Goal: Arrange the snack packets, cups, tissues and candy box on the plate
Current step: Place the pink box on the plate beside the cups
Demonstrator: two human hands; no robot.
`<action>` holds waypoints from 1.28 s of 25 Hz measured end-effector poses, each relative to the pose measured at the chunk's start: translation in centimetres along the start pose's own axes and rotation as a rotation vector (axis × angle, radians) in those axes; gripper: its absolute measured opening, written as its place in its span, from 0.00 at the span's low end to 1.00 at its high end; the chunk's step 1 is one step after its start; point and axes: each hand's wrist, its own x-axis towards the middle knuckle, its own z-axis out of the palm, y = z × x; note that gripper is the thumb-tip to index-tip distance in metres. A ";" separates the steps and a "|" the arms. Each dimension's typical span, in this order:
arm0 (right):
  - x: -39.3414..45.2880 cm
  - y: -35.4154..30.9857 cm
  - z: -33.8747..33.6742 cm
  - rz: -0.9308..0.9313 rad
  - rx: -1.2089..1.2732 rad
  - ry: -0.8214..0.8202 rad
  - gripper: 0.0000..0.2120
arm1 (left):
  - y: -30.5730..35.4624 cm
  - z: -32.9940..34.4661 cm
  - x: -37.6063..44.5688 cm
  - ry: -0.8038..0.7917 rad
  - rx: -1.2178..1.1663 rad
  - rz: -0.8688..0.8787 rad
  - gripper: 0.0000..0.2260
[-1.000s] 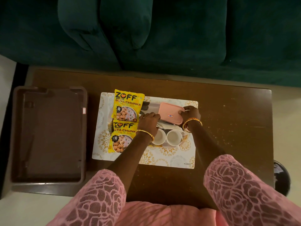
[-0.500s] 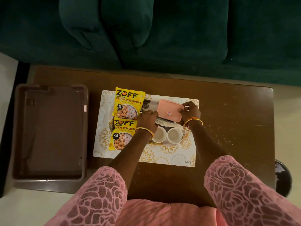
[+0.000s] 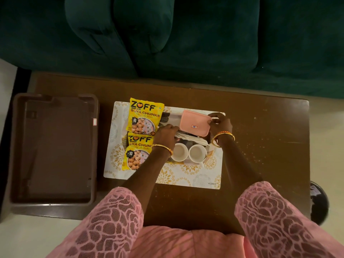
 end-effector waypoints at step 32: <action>0.1 -0.7 0.6 0.014 -0.208 -0.102 0.15 | 1.1 -0.2 -1.3 -0.027 0.117 -0.065 0.18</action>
